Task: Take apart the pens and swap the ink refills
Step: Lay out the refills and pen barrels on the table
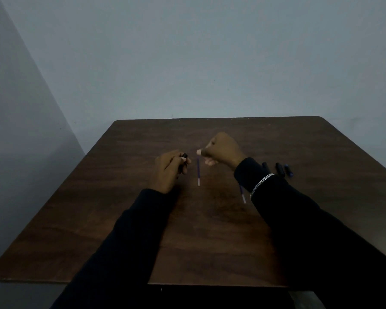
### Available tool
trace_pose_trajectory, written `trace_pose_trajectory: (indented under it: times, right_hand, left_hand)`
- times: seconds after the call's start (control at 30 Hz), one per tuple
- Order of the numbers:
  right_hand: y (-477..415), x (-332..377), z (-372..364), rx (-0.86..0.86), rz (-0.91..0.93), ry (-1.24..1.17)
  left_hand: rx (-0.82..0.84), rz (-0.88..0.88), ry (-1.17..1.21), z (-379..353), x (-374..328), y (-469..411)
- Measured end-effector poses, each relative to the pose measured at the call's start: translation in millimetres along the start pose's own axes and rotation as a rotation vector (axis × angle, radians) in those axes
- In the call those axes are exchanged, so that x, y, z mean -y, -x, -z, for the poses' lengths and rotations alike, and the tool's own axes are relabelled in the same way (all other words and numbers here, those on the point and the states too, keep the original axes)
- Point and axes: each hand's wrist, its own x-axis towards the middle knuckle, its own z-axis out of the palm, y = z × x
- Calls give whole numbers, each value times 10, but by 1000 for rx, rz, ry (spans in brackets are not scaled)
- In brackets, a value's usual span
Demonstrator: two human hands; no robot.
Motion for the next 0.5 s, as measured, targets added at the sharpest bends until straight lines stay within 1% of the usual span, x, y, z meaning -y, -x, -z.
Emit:
trace_pose_trajectory:
  times: [0.1,0.17,0.3,0.4,0.5]
  right_hand:
    - [109,0,206,-40,70,-26]
    - [160,-40,389,-75,81,-28]
    - [233,-224,801,-161,57,-28]
    - [268,-400,1072,-224,33,-30]
    - [314,-534,1222,-221,5,-7]
  left_hand:
    - [4,-19,3,-29,3,2]
    - [10,-38,23,-59,1,4]
    - [29,-75,83,-182,-52,-14]
    - [71,-72,95,-318,-119,-34]
    - [103,-72,45,-462,-158,-51]
